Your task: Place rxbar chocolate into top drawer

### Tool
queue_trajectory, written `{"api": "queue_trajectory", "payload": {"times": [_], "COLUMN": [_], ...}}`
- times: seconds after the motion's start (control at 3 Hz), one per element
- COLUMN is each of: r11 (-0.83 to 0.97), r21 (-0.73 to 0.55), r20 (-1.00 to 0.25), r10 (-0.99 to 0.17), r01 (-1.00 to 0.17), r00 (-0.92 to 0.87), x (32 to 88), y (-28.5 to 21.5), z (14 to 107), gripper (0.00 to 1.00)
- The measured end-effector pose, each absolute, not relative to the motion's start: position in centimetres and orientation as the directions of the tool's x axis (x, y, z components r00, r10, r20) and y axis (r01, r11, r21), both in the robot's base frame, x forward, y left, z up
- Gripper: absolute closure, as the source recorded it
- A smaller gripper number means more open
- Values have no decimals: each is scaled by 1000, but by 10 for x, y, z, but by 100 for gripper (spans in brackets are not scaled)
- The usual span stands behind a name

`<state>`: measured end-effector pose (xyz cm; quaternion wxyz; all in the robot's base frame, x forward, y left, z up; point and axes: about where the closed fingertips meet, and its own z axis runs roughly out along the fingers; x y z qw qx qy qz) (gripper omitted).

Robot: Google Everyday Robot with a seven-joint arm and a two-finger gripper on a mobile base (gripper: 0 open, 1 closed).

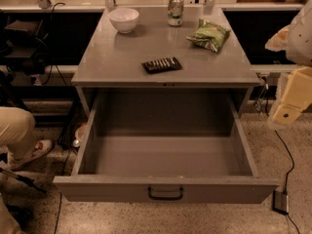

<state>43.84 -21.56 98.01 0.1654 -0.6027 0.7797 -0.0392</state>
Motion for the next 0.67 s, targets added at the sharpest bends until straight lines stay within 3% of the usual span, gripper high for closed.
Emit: {"api": "queue_trajectory", "payload": {"times": [0.33, 0.67], "r11": [270, 263], "r21": [-261, -245], "r20": [-211, -270], "r10": [-953, -943], "r01": [-927, -933], "r00": [-219, -195], "x": [438, 473], "y": [-216, -208], "z": [980, 972], "gripper": [0, 0]}}
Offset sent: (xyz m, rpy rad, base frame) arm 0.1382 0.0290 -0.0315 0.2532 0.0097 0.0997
